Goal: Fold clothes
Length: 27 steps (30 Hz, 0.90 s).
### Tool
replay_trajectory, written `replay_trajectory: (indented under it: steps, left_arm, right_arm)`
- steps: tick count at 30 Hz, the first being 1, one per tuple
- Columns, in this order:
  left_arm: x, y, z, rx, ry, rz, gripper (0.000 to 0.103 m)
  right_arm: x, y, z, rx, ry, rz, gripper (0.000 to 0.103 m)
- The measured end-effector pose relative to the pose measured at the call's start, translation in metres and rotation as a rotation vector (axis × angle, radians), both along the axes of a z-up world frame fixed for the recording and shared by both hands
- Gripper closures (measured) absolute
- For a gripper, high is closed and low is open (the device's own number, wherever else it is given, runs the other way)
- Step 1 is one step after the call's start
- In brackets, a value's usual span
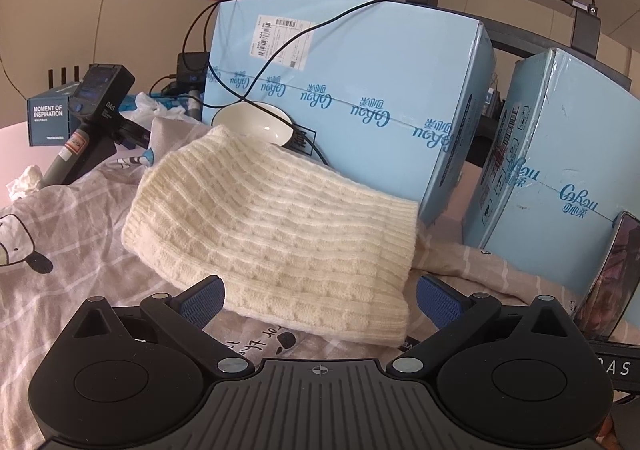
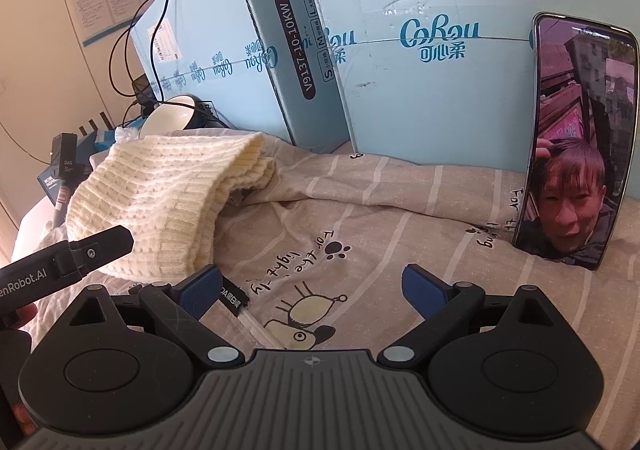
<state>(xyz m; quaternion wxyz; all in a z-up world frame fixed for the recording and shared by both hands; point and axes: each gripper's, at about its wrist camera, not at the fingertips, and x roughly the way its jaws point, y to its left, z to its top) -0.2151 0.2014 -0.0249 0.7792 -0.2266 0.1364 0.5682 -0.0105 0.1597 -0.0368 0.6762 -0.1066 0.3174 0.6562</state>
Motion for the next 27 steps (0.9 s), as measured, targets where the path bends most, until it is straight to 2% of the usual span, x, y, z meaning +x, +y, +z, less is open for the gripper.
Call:
replay_trajectory:
  steps: [9,20,27]
  left_arm:
    - [0.005,-0.007,0.002,0.031,0.036,-0.014,0.0]
    - [0.015,-0.012,-0.001,0.061,0.056,-0.089,0.0]
    - [0.009,-0.009,0.0,0.059,0.033,-0.06,0.0]
  right_arm:
    - [-0.002,-0.002,0.002,-0.008,-0.029,-0.021,0.006]
    - [0.0,0.0,0.0,-0.036,-0.095,-0.101,0.006]
    - [-0.001,-0.002,0.003,-0.015,-0.125,-0.127,0.006]
